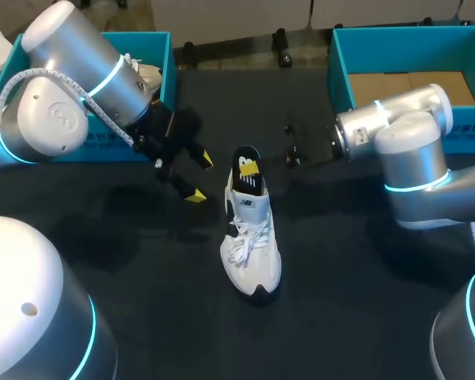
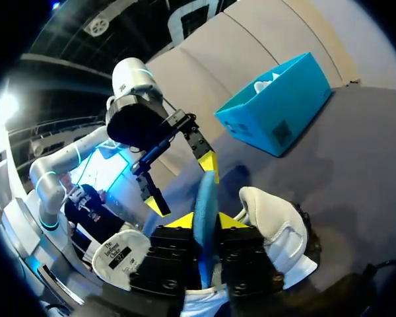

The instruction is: Take the shoe out of the shoebox, open the shoe tongue, remove and reinsert the insole, then place the shoe into the shoebox

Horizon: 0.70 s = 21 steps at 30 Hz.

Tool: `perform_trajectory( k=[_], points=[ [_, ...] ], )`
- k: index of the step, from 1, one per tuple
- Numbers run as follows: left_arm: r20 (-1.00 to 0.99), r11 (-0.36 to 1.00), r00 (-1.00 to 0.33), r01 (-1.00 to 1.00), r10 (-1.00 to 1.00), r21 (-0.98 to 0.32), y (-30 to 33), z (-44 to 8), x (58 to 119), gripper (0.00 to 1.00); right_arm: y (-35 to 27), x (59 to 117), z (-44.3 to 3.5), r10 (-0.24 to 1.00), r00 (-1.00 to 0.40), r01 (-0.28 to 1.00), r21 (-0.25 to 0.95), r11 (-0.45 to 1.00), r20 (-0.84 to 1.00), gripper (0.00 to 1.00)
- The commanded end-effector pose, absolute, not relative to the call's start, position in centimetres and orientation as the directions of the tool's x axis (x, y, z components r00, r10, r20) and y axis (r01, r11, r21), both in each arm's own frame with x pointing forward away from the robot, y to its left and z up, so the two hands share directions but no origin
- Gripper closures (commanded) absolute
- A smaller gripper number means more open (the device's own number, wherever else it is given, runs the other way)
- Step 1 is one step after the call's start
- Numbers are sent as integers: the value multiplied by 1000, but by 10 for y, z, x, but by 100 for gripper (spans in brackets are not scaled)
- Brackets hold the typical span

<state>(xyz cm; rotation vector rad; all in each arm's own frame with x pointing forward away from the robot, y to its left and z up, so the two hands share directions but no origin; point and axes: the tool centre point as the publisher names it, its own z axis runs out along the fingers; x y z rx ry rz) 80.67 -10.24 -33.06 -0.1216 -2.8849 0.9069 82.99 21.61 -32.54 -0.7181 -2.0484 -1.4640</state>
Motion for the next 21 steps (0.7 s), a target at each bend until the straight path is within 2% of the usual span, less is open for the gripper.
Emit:
perform_trajectory(
  k=[1, 8, 21],
  points=[
    [86, 818, -990, 43, 112, -574, -102, -331, 807, 0, 218, 832, -332, 111, -716, 687, 665, 293, 690, 100],
    [86, 818, -990, 43, 112, -574, -102, -331, 807, 0, 227, 822, -338, 82, -685, 707, 634, 313, 723, 100],
    [86, 818, -990, 43, 112, -574, -102, -331, 807, 0, 230, 787, -352, 101, -609, 772, 558, 304, 787, 100]
  ],
)
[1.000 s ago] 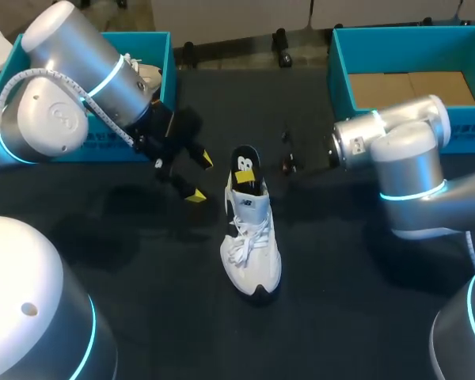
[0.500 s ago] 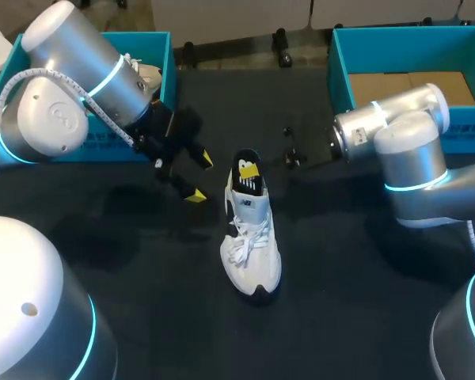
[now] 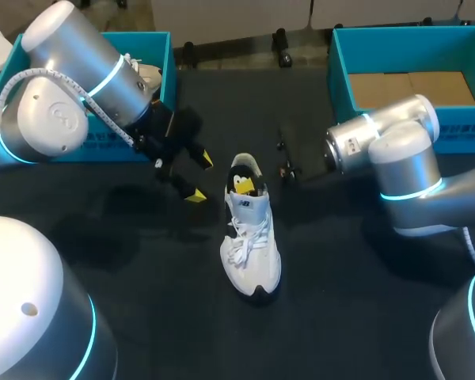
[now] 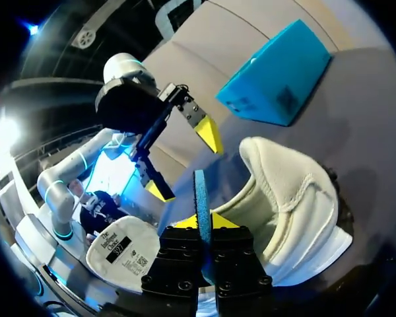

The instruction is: Take the shoe out of the shoebox, open the shoe tongue, remove and reinsert the insole, then place the shoe into the shoebox

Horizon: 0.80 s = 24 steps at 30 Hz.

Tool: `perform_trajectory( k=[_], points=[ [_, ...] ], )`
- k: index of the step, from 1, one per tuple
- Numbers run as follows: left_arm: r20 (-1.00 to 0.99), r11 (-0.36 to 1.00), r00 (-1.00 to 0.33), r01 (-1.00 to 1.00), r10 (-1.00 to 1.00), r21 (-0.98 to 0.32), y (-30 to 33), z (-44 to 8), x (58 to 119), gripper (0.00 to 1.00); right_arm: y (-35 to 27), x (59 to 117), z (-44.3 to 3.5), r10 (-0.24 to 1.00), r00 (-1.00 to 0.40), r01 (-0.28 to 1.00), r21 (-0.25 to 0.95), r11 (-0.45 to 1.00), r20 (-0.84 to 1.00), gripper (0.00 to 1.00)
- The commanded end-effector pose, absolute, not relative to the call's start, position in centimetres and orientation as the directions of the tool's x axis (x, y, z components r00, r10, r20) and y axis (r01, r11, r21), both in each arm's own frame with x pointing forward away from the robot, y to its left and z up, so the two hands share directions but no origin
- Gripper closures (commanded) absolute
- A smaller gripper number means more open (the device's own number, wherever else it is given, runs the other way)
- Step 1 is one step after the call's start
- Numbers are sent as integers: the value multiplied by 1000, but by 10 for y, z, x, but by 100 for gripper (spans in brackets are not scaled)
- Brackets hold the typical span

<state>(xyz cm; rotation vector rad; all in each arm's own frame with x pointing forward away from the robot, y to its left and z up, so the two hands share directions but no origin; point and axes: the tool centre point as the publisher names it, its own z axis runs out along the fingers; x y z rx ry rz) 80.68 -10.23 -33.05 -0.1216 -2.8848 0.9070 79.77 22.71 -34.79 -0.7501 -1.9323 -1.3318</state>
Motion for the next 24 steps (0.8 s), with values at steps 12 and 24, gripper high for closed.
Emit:
perform_trajectory(
  k=[12, 24],
  points=[
    [86, 818, -990, 43, 112, -574, -102, -331, 807, 0, 228, 794, -334, 146, -656, 741, 594, 315, 741, 62],
    [86, 818, -990, 43, 112, -574, -102, -331, 807, 0, 228, 809, -308, 174, -721, 681, 642, 352, 670, 48]
  ],
)
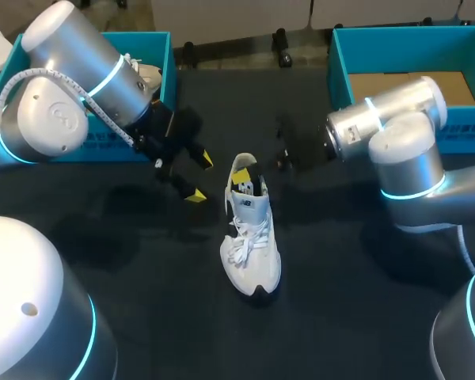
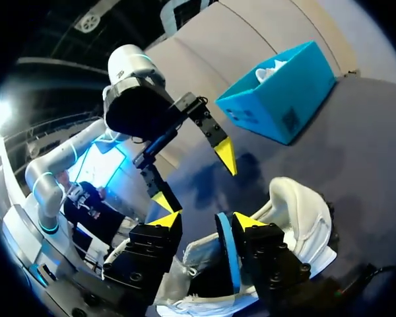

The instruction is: Take the shoe out of the shoebox, open the shoe tongue, remove and reinsert the insole, then place the shoe into the shoebox

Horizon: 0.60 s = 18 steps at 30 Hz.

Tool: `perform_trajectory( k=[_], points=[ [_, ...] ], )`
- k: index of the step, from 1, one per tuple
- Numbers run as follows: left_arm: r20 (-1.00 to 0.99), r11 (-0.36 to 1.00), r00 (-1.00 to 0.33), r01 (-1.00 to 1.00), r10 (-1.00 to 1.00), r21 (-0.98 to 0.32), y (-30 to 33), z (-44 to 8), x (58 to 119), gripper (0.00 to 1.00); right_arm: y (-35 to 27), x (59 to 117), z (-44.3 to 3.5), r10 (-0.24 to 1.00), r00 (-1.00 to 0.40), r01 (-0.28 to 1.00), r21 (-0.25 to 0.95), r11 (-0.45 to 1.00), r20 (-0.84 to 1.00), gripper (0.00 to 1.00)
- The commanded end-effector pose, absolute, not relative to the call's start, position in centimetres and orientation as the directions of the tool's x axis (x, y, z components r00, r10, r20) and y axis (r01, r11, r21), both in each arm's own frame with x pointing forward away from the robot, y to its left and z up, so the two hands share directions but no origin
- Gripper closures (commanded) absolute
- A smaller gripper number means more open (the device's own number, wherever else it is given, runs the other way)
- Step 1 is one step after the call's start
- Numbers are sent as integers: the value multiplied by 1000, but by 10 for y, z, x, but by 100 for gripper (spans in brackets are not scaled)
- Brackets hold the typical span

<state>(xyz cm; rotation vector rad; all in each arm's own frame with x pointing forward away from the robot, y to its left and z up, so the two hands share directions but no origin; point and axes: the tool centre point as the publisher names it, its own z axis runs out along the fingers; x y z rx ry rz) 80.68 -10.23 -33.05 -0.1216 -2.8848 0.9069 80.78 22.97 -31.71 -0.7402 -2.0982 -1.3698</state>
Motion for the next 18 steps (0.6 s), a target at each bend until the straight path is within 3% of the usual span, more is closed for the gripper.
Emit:
perform_trajectory(
  k=[1, 18],
  points=[
    [86, 818, -990, 43, 112, -574, -102, -331, 807, 0, 228, 810, -307, 175, -724, 679, 643, 354, 667, 46],
    [86, 818, -990, 43, 112, -574, -102, -331, 807, 0, 241, 842, -296, 127, -792, 593, 705, 389, 597, 49]
  ],
)
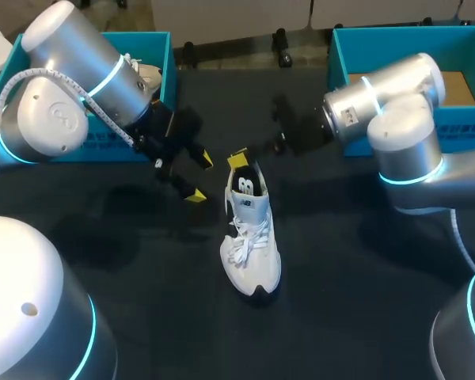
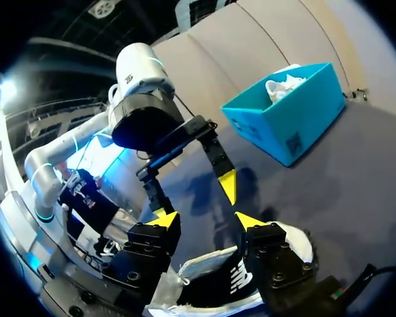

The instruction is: Take the shoe out of the shoebox, open the shoe tongue, remove and reinsert the insole, then place the shoe into the shoebox

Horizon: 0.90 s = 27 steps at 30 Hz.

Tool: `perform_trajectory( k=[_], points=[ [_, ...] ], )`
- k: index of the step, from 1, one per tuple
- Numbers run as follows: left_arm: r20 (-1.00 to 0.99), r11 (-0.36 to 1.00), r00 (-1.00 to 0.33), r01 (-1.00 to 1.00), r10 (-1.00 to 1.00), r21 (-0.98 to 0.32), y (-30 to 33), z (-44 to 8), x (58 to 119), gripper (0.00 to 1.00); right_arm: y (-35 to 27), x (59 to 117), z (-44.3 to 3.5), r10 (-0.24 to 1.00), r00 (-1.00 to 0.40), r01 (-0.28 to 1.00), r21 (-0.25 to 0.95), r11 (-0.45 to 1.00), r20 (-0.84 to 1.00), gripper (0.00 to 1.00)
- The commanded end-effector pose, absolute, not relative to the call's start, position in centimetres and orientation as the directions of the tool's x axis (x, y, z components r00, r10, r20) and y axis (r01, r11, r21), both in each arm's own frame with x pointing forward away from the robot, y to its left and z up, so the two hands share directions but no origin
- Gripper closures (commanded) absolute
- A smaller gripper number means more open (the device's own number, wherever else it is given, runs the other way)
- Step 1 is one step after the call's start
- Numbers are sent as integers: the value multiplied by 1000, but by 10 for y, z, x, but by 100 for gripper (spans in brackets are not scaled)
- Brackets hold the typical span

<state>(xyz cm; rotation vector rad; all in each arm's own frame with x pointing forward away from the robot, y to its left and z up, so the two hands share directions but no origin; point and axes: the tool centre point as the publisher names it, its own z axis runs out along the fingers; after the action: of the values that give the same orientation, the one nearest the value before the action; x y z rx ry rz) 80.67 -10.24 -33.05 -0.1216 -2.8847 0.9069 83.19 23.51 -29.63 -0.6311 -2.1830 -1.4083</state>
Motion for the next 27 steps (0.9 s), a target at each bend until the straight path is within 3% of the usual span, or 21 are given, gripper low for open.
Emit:
perform_trajectory(
  k=[1, 5, 9, 11, 13, 17, 27],
  points=[
    [86, 818, -990, 43, 112, -574, -102, -331, 807, 0, 240, 842, -293, 137, -797, 589, 708, 389, 588, 50],
    [86, 818, -990, 43, 112, -574, -102, -331, 807, 0, 235, 840, -281, 190, -811, 582, 732, 355, 553, 53],
    [86, 818, -990, 43, 112, -574, -102, -331, 807, 0, 234, 839, -276, 236, -808, 590, 739, 325, 541, 63],
    [86, 818, -990, 43, 112, -574, -102, -331, 807, 0, 234, 840, -274, 262, -800, 600, 737, 312, 540, 75],
    [86, 818, -990, 43, 112, -574, -102, -331, 807, 0, 232, 841, -272, 289, -793, 606, 740, 292, 536, 100],
    [86, 818, -990, 43, 112, -574, -102, -331, 807, 0, 228, 841, -268, 365, -771, 624, 730, 277, 521, 100],
    [86, 818, -990, 43, 112, -574, -102, -331, 807, 0, 220, 836, -260, 629, -638, 742, 575, 345, 445, 100]
  ],
)
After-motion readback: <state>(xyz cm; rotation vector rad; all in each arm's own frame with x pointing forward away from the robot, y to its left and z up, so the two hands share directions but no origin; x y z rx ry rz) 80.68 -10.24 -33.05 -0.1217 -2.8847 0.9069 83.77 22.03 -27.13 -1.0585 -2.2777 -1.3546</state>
